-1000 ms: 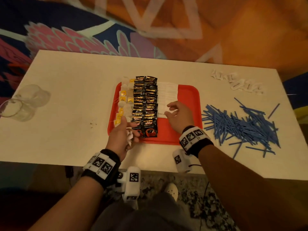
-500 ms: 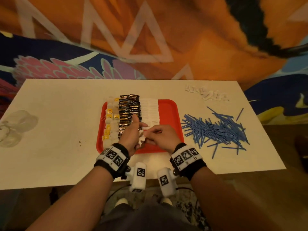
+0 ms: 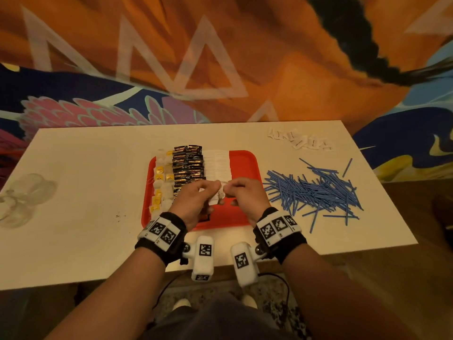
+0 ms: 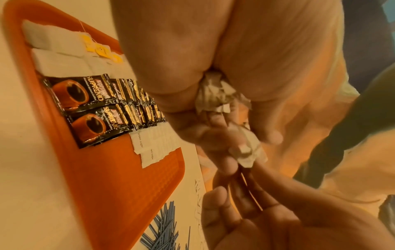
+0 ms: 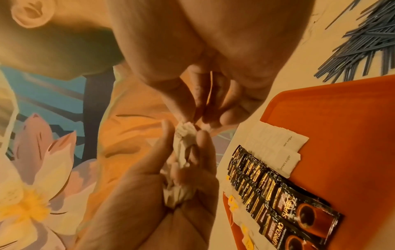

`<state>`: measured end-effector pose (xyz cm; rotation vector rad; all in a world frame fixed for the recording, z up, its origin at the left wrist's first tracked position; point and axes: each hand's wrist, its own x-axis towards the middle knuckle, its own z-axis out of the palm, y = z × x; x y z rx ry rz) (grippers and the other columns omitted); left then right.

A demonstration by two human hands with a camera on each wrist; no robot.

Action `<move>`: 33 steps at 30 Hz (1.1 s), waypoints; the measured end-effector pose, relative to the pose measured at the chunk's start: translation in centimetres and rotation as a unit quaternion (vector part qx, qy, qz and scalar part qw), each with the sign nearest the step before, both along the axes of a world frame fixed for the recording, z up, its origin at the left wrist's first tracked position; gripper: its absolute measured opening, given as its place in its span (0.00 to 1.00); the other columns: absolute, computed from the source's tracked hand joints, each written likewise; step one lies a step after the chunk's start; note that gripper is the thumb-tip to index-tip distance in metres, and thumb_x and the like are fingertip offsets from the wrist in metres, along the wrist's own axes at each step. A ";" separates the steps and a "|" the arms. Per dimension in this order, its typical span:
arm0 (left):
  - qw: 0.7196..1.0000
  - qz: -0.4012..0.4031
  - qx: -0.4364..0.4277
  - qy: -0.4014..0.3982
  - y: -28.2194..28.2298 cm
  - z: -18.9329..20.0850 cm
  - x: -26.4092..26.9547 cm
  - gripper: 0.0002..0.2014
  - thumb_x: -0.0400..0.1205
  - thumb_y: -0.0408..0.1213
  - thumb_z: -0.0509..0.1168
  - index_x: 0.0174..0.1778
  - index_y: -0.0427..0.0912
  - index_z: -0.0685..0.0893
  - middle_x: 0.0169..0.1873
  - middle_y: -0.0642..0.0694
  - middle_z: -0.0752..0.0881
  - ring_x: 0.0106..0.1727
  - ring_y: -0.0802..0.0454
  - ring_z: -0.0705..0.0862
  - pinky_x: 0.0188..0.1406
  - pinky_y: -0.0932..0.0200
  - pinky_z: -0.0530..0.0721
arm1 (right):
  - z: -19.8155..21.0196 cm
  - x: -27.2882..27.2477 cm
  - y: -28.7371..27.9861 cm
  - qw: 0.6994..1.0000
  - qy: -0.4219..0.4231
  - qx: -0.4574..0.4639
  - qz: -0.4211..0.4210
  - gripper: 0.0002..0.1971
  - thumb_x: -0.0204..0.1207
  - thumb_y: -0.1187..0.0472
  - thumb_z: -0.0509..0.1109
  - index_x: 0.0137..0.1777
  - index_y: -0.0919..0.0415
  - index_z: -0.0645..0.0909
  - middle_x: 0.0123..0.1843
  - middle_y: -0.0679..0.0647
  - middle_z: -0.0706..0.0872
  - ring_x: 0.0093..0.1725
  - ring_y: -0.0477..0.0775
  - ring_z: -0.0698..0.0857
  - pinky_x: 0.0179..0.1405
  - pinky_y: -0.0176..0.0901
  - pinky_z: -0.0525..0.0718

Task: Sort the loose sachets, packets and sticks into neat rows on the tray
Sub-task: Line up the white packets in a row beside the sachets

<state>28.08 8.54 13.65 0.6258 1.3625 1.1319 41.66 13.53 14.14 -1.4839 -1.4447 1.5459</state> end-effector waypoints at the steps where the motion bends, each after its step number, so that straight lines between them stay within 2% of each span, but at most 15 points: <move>1: 1.000 0.004 0.003 0.025 -0.1 -0.1 -0.1 0.08 0.83 0.41 0.70 0.48 0.39 0.87 0.33 0.44 0.84 0.29 0.52 0.78 0.22 0.61 0.72 | 0.0 0.1 0.1 1.000 0.012 -0.012 -0.004 0.08 0.79 0.67 0.70 0.39 0.56 0.83 0.43 0.54 0.88 0.44 0.51 0.87 0.39 0.43 0.84; 5: 0.996 0.073 0.010 0.059 -0.1 -0.5 -0.2 0.05 0.79 0.40 0.75 0.43 0.44 0.87 0.29 0.52 0.82 0.29 0.54 0.73 0.27 0.58 0.70 | -0.2 0.0 -0.1 0.996 0.068 -0.056 -0.018 0.04 0.81 0.66 0.69 0.45 0.58 0.80 0.45 0.58 0.89 0.40 0.52 0.89 0.40 0.45 0.85; 7: 0.994 0.091 0.010 0.059 -0.1 -0.5 -0.1 0.04 0.80 0.39 0.74 0.44 0.44 0.86 0.27 0.55 0.83 0.26 0.56 0.71 0.24 0.60 0.68 | -0.9 -0.2 -0.4 0.998 0.052 -0.039 0.015 0.06 0.76 0.61 0.76 0.48 0.58 0.82 0.46 0.58 0.91 0.43 0.53 0.90 0.43 0.47 0.86; 10: 0.995 0.099 0.012 0.018 -0.2 -0.4 0.0 0.02 0.83 0.34 0.70 0.46 0.41 0.84 0.30 0.50 0.84 0.22 0.57 0.73 0.17 0.65 0.69 | -1.7 -0.5 -0.6 0.999 0.018 -0.019 0.043 0.12 0.69 0.58 0.82 0.51 0.58 0.87 0.48 0.59 0.92 0.48 0.60 0.90 0.51 0.53 0.86; 12: 0.993 0.115 0.013 -0.028 -0.3 -0.3 -0.1 0.02 0.84 0.31 0.68 0.50 0.40 0.84 0.37 0.46 0.87 0.28 0.58 0.83 0.20 0.67 0.76 | -1.9 -0.4 -0.4 0.999 0.029 -0.030 0.012 0.13 0.68 0.58 0.83 0.50 0.59 0.87 0.47 0.60 0.91 0.45 0.59 0.89 0.48 0.50 0.86; 14: 0.993 0.110 0.012 -0.038 -0.4 -0.5 -0.4 0.06 0.84 0.29 0.67 0.54 0.42 0.85 0.42 0.45 0.90 0.38 0.57 0.88 0.27 0.66 0.81 | -1.7 -0.3 -0.1 0.996 0.069 -0.050 -0.028 0.08 0.71 0.62 0.81 0.47 0.60 0.87 0.43 0.58 0.91 0.39 0.51 0.87 0.42 0.43 0.85; 16: 0.996 0.087 0.001 -0.017 -0.5 -0.6 -0.5 0.09 0.84 0.27 0.66 0.58 0.42 0.85 0.41 0.46 0.90 0.36 0.58 0.87 0.24 0.67 0.78 | -1.6 -0.4 0.0 0.992 0.100 -0.058 -0.050 0.02 0.74 0.64 0.78 0.44 0.58 0.87 0.37 0.54 0.89 0.34 0.48 0.84 0.37 0.39 0.84; 19: 0.998 0.065 -0.024 -0.005 -0.5 -0.7 -0.7 0.09 0.84 0.27 0.67 0.57 0.39 0.86 0.37 0.47 0.89 0.32 0.57 0.82 0.20 0.66 0.72 | -1.9 -0.6 0.3 0.991 0.104 -0.054 -0.060 0.03 0.76 0.64 0.77 0.43 0.55 0.89 0.32 0.48 0.88 0.30 0.46 0.81 0.33 0.38 0.82; 21: 0.997 0.074 -0.033 -0.013 -0.4 -0.9 -0.8 0.03 0.83 0.30 0.68 0.50 0.40 0.87 0.38 0.46 0.87 0.31 0.56 0.80 0.21 0.65 0.73 | -2.3 -0.6 0.5 0.993 0.095 -0.052 -0.054 0.03 0.75 0.63 0.77 0.44 0.53 0.90 0.33 0.46 0.88 0.32 0.44 0.82 0.32 0.37 0.81; 23: 0.994 0.103 -0.033 -0.020 -0.3 -1.2 -0.8 0.04 0.83 0.34 0.70 0.44 0.38 0.86 0.41 0.43 0.86 0.36 0.54 0.83 0.23 0.65 0.79 | -2.6 -0.6 0.6 0.992 0.094 -0.055 -0.059 0.02 0.75 0.61 0.77 0.44 0.53 0.90 0.36 0.46 0.89 0.35 0.44 0.83 0.32 0.37 0.80; 25: 0.991 0.126 -0.030 -0.026 0.0 -1.6 -0.7 0.06 0.83 0.33 0.70 0.43 0.35 0.86 0.46 0.38 0.88 0.44 0.48 0.89 0.28 0.65 0.85 | -2.9 -0.7 0.6 0.986 0.116 -0.095 -0.077 0.03 0.78 0.58 0.75 0.46 0.57 0.88 0.41 0.51 0.91 0.38 0.46 0.85 0.31 0.39 0.79; 27: 0.990 0.135 -0.029 -0.027 0.1 -1.9 -0.6 0.05 0.83 0.31 0.70 0.43 0.34 0.86 0.48 0.36 0.89 0.47 0.46 0.91 0.31 0.66 0.87 | -3.3 -0.8 0.6 0.976 0.140 -0.143 -0.085 0.09 0.82 0.55 0.70 0.51 0.60 0.86 0.46 0.57 0.92 0.40 0.50 0.87 0.31 0.40 0.78; 29: 0.988 0.146 -0.033 -0.030 0.1 -2.3 -0.5 0.04 0.83 0.30 0.70 0.45 0.32 0.86 0.49 0.34 0.89 0.49 0.44 0.91 0.32 0.65 0.88 | -3.7 -0.6 0.5 0.973 0.140 -0.166 -0.073 0.12 0.82 0.52 0.69 0.54 0.60 0.85 0.47 0.56 0.92 0.40 0.50 0.87 0.31 0.40 0.78; 31: 0.986 0.159 -0.042 -0.040 0.1 -2.8 -0.7 0.07 0.83 0.32 0.71 0.48 0.31 0.87 0.50 0.34 0.89 0.50 0.43 0.90 0.33 0.64 0.88 | -4.5 -0.5 0.4 0.984 0.095 -0.147 -0.030 0.10 0.79 0.53 0.74 0.53 0.59 0.86 0.47 0.54 0.92 0.40 0.48 0.87 0.33 0.39 0.79; 33: 0.983 0.170 -0.059 -0.043 0.1 -3.3 -0.9 0.09 0.83 0.36 0.70 0.47 0.32 0.88 0.47 0.36 0.91 0.47 0.44 0.91 0.31 0.62 0.88 | -5.3 -0.6 0.4 0.993 0.039 -0.113 0.018 0.06 0.76 0.59 0.77 0.50 0.60 0.87 0.45 0.55 0.91 0.37 0.46 0.86 0.32 0.37 0.80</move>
